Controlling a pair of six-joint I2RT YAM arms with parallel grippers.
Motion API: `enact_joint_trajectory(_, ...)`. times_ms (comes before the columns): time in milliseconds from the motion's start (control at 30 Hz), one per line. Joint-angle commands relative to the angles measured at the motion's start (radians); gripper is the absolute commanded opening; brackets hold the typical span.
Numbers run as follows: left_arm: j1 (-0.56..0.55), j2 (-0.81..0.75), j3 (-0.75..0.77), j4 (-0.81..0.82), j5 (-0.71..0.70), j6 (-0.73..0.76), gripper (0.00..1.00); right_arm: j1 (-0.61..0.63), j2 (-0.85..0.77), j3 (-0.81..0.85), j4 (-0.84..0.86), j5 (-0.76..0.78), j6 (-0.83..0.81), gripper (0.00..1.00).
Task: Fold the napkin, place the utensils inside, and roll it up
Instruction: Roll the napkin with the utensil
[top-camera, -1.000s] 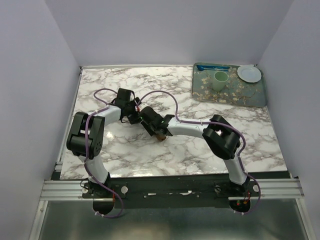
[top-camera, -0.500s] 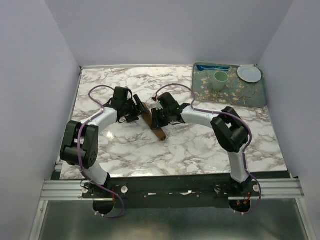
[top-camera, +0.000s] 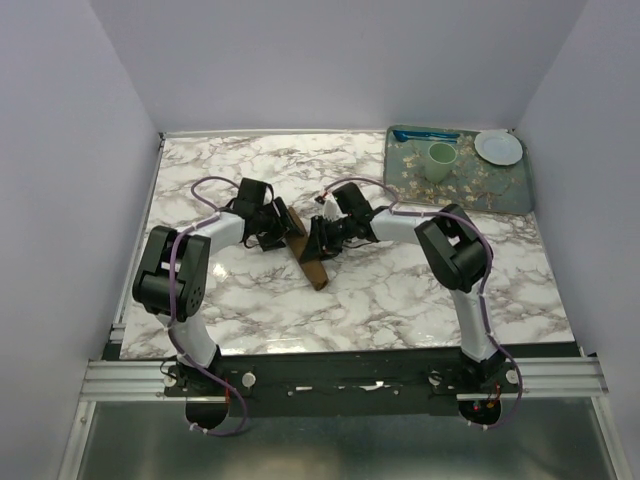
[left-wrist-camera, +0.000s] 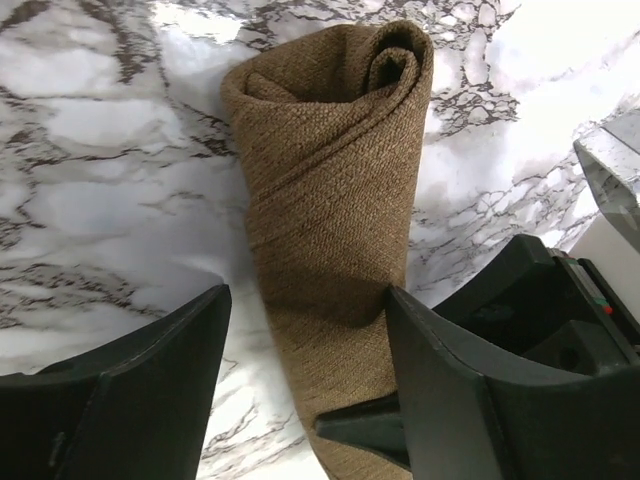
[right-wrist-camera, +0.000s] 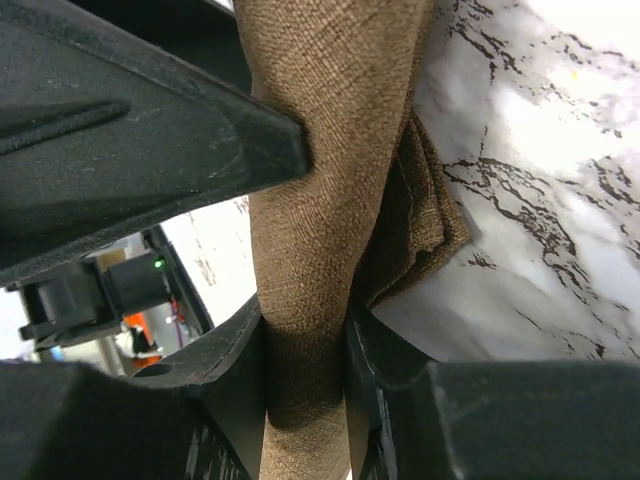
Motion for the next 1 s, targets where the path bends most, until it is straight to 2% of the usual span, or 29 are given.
enact_joint_trajectory(0, -0.022, 0.051, 0.032, 0.010, -0.036, -0.008, 0.71, -0.011, 0.024, -0.010, 0.029, -0.084, 0.021, 0.40)
enact_joint_trajectory(200, -0.033, 0.060, 0.037, 0.018, -0.075, -0.024, 0.63, -0.008, -0.026, -0.013, -0.024, 0.010, -0.032, 0.48)
enact_joint_trajectory(267, -0.033, 0.047, 0.026, 0.024, -0.089, -0.031, 0.59, -0.005, -0.063, 0.002, -0.110, 0.073, -0.093, 0.55)
enact_joint_trajectory(433, -0.034, 0.021, 0.023, 0.035, -0.089, -0.037, 0.52, 0.050, -0.190, -0.022, -0.204, 0.437, -0.202, 0.79)
enact_joint_trajectory(533, -0.034, 0.016, 0.027, 0.038, -0.067, -0.046, 0.50, 0.119, -0.246, -0.035, -0.222, 0.654, -0.236, 0.88)
enact_joint_trajectory(600, -0.034, 0.016, 0.027, 0.042, -0.047, -0.052, 0.49, 0.177, -0.255, -0.036, -0.222, 0.807, -0.250, 0.91)
enact_joint_trajectory(700, -0.034, 0.019, 0.032, 0.036, -0.034, -0.055, 0.49, 0.236, -0.241, -0.016, -0.222, 0.922, -0.270, 0.93)
enact_joint_trajectory(967, -0.033, 0.013, 0.015, 0.059, 0.019, -0.106, 0.50, 0.296, -0.111, 0.099, -0.262, 1.032, -0.296, 0.93)
